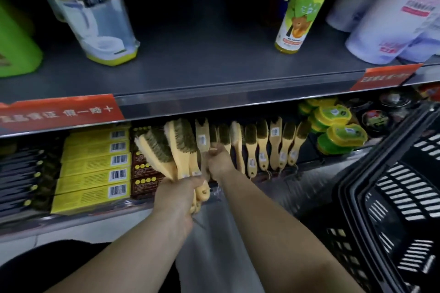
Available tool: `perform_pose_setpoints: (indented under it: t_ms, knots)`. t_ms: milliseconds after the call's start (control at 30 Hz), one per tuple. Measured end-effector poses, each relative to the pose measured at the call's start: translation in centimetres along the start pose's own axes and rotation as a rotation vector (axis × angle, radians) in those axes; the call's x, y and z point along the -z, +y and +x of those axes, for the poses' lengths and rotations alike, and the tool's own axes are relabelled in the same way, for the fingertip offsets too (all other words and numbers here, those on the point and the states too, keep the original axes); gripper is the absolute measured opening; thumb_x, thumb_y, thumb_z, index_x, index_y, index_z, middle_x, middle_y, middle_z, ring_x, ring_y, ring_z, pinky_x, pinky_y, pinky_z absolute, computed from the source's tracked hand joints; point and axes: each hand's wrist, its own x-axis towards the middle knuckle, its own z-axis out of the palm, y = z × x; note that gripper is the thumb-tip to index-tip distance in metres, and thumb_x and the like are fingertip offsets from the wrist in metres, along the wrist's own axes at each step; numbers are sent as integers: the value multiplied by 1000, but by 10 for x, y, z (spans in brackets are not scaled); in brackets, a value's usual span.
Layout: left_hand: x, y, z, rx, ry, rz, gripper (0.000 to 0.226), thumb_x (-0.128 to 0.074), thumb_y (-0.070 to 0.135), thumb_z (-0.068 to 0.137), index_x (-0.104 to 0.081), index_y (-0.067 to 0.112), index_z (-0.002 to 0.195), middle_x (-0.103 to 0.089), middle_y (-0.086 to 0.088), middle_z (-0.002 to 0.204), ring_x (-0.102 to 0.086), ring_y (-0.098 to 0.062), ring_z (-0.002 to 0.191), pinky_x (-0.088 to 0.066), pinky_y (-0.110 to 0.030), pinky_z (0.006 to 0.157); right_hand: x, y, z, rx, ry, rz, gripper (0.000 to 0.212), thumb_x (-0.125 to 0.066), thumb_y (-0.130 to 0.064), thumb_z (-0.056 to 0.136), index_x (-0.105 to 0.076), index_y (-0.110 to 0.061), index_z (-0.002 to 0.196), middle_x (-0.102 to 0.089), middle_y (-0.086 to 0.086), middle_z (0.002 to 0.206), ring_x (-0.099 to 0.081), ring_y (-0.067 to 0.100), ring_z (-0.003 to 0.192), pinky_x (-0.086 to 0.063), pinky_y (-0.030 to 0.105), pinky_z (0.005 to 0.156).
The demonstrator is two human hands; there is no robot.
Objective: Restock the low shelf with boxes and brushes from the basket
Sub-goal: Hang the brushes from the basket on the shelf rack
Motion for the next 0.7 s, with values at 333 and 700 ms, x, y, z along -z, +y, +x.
perform_pose_setpoints:
  t_ms: [333, 700]
  knots:
    - [-5, 3, 16, -62, 70, -54, 35, -71, 3, 78, -58, 5, 110, -58, -11, 81, -47, -19, 53, -33, -20, 43, -1, 13, 6, 107, 16, -162, 26, -49, -12, 94, -53, -4, 119, -64, 15, 108, -60, 29, 95, -47, 30, 76]
    - [-19, -1, 16, -57, -51, -11, 33, -75, 0, 74, -65, 12, 102, -69, -11, 85, -64, -24, 69, -51, -28, 50, 41, -2, -52, -9, -344, 501, 3, -68, -19, 84, -67, -21, 87, -69, -3, 79, -65, 8, 72, -53, 20, 64]
